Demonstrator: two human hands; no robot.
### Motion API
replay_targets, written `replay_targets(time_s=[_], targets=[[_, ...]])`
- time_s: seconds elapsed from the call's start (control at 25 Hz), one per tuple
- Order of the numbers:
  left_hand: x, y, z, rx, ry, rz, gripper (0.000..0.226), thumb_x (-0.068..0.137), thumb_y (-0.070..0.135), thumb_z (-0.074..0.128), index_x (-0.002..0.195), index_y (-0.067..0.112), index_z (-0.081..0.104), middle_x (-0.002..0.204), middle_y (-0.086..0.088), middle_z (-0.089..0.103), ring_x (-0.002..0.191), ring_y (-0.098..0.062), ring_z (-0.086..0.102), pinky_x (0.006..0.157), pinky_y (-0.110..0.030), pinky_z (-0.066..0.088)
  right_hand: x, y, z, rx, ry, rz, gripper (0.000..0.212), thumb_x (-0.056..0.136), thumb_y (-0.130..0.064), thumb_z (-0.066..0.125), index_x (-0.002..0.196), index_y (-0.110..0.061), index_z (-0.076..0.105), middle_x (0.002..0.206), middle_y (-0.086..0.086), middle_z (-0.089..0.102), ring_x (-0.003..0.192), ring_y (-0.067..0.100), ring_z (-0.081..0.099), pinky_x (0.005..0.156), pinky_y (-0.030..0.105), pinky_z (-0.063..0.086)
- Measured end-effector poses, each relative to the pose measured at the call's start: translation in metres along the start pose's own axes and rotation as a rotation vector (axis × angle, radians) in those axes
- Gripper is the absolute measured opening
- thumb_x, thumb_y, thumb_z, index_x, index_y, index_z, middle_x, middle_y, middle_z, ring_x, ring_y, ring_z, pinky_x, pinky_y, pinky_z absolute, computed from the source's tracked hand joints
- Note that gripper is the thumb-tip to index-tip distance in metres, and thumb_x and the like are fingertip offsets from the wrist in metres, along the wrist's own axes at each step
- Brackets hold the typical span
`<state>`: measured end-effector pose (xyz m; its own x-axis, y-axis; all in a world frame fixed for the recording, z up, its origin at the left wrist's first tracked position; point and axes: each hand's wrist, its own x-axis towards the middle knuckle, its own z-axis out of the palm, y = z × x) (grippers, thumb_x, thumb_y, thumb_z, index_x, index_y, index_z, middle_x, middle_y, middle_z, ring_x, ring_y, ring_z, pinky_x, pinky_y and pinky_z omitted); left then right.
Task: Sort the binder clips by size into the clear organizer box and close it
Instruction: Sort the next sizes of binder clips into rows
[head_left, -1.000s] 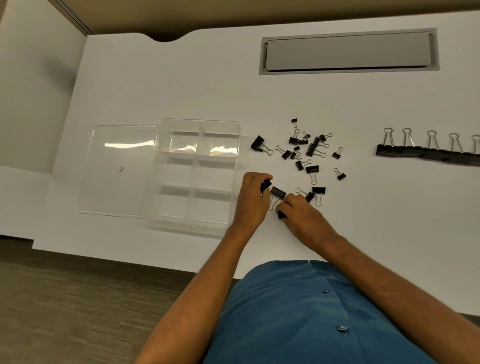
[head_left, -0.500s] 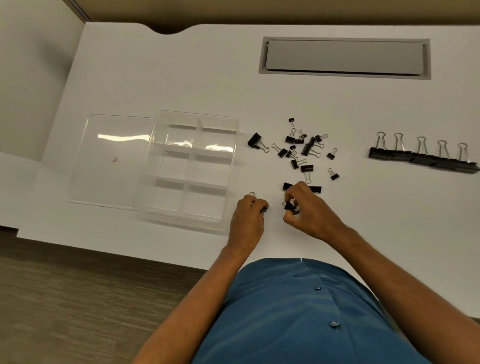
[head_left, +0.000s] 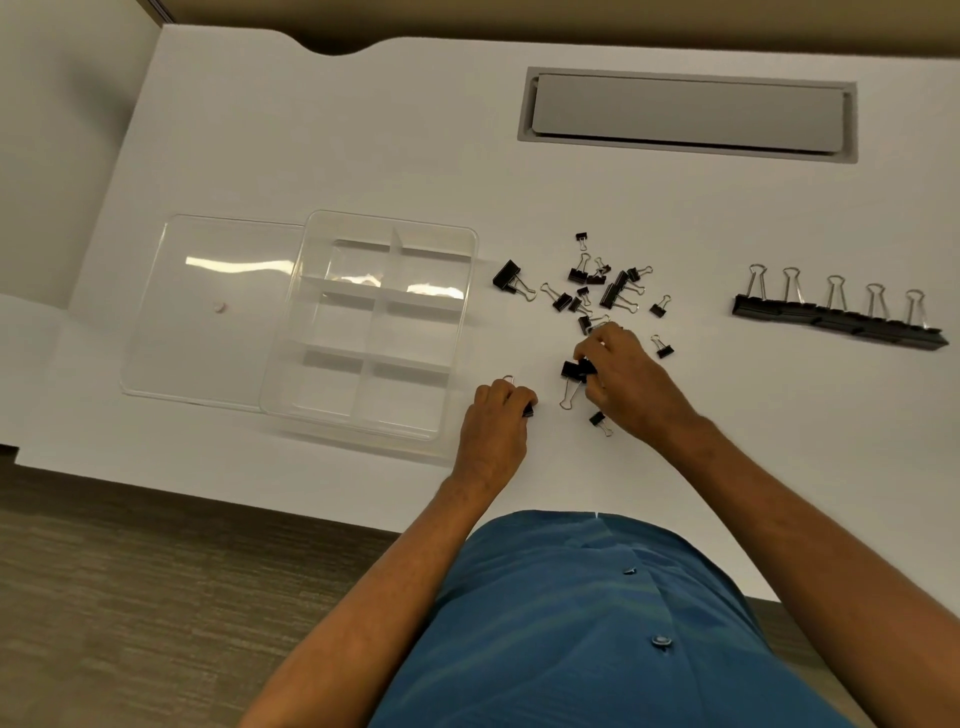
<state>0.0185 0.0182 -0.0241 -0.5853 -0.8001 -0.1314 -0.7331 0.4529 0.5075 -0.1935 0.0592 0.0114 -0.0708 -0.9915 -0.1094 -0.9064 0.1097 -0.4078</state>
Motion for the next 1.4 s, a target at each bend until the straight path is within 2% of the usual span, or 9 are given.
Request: replay_targets(time_s=[0.16,0.4,0.56,0.68,0.84,0.96,1.08,1.24,1.4], targets=[[0.001,0.0,0.002,0.006,0.002,0.006,0.025,0.087,0.001,0.07,0.109,0.011,0.068,0.104,-0.011,0.063,0.093,-0.027,0.055,0.072,-0.032,0.047,0.017,0.002,0.01,-0.16,-0.125,-0.124,0.05,0.08,0.006,0.07,0.125,-0.012,0.058,0.126,0.011,0.05,0.103,0.026,0.053,0.055,0.032,0.051],[0.002,0.0,0.005,0.021,0.005,-0.006,0.026,0.087,0.003,0.071,0.11,0.012,0.067,0.106,-0.011,0.063,0.094,-0.026,0.055,0.073,-0.034,0.052,0.013,0.005,0.016,-0.208,-0.196,-0.163,0.066,0.072,0.011,0.07,0.131,-0.016,0.056,0.132,0.008,0.052,0.104,0.025,0.052,0.064,0.033,0.052],[0.003,0.002,0.005,0.029,0.008,0.003,0.029,0.084,-0.002,0.072,0.11,0.011,0.068,0.102,-0.012,0.062,0.091,-0.026,0.054,0.068,-0.029,0.046,0.016,0.009,0.016,-0.164,-0.175,-0.172,0.063,0.072,0.019,0.064,0.127,-0.011,0.058,0.116,0.01,0.058,0.092,0.025,0.053,0.061,0.038,0.051],[0.004,0.005,0.004,0.042,0.002,0.008,0.032,0.084,-0.006,0.07,0.112,0.009,0.067,0.102,-0.013,0.062,0.091,-0.027,0.053,0.069,-0.026,0.04,0.013,0.006,0.005,-0.069,-0.135,-0.139,0.048,0.084,0.005,0.069,0.127,-0.011,0.057,0.113,0.009,0.057,0.091,0.025,0.055,0.062,0.039,0.053],[0.004,0.009,0.006,0.033,0.01,-0.002,0.031,0.086,-0.008,0.066,0.11,0.011,0.064,0.103,-0.009,0.06,0.093,-0.022,0.05,0.072,-0.03,0.048,-0.016,0.014,-0.019,0.139,-0.002,0.041,0.036,0.091,-0.021,0.07,0.124,-0.017,0.056,0.115,0.001,0.055,0.092,0.017,0.054,0.07,0.032,0.051],[0.008,0.024,0.008,-0.022,0.023,-0.015,0.027,0.09,-0.003,0.063,0.113,0.012,0.061,0.109,-0.007,0.06,0.099,-0.019,0.048,0.081,-0.03,0.048,-0.048,0.045,-0.032,0.277,0.09,0.256,0.037,0.087,-0.026,0.076,0.12,-0.017,0.06,0.11,0.0,0.057,0.083,0.014,0.053,0.071,0.026,0.043],[0.018,0.058,0.017,-0.058,0.013,0.039,0.026,0.093,0.0,0.06,0.115,0.013,0.06,0.111,-0.004,0.058,0.102,-0.016,0.045,0.084,-0.024,0.042,-0.08,0.086,-0.044,0.307,0.151,0.49,0.039,0.085,-0.033,0.079,0.115,-0.015,0.063,0.107,0.002,0.06,0.089,0.016,0.056,0.076,0.026,0.042],[0.036,0.122,0.041,-0.103,-0.035,0.152,0.023,0.094,0.003,0.06,0.113,0.015,0.06,0.108,-0.002,0.057,0.099,-0.014,0.044,0.081,-0.024,0.042,-0.113,0.136,-0.052,0.191,0.071,0.675,0.044,0.083,-0.049,0.077,0.104,-0.013,0.064,0.099,0.005,0.063,0.084,0.022,0.06,0.069,0.032,0.046],[0.055,0.175,0.074,-0.092,-0.117,0.222,0.023,0.092,0.002,0.062,0.111,0.016,0.06,0.107,-0.002,0.058,0.098,-0.016,0.045,0.08,-0.03,0.046,-0.124,0.161,-0.055,0.094,0.009,0.722,0.048,0.083,-0.058,0.071,0.097,-0.013,0.061,0.093,0.005,0.062,0.074,0.022,0.058,0.06,0.031,0.042]])
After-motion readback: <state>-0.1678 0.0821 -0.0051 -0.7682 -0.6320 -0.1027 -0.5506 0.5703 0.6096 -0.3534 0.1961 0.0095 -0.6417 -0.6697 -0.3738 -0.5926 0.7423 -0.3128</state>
